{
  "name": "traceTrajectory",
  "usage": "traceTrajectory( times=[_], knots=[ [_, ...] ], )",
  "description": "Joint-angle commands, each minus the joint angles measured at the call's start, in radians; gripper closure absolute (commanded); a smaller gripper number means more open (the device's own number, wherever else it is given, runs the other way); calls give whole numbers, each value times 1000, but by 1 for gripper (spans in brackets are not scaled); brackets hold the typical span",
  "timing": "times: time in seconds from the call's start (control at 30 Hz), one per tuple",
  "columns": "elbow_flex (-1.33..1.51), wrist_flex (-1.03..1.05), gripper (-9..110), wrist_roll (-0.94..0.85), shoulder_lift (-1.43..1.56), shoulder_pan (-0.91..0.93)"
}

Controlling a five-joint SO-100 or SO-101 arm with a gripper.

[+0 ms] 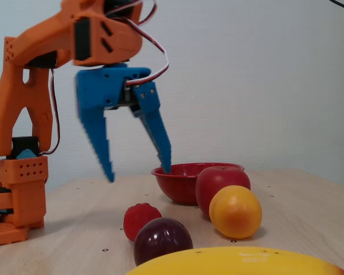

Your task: Put the plum in the red bowl.

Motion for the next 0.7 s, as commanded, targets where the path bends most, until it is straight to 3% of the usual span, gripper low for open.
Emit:
traceTrajectory(
  times=[0.0,0.2,0.67],
  knots=[
    [-83,-37,71,18,6,-26],
    [-127,9,67,-41,-87,-26],
    [-173,20,60,-376,-224,66]
  ],
)
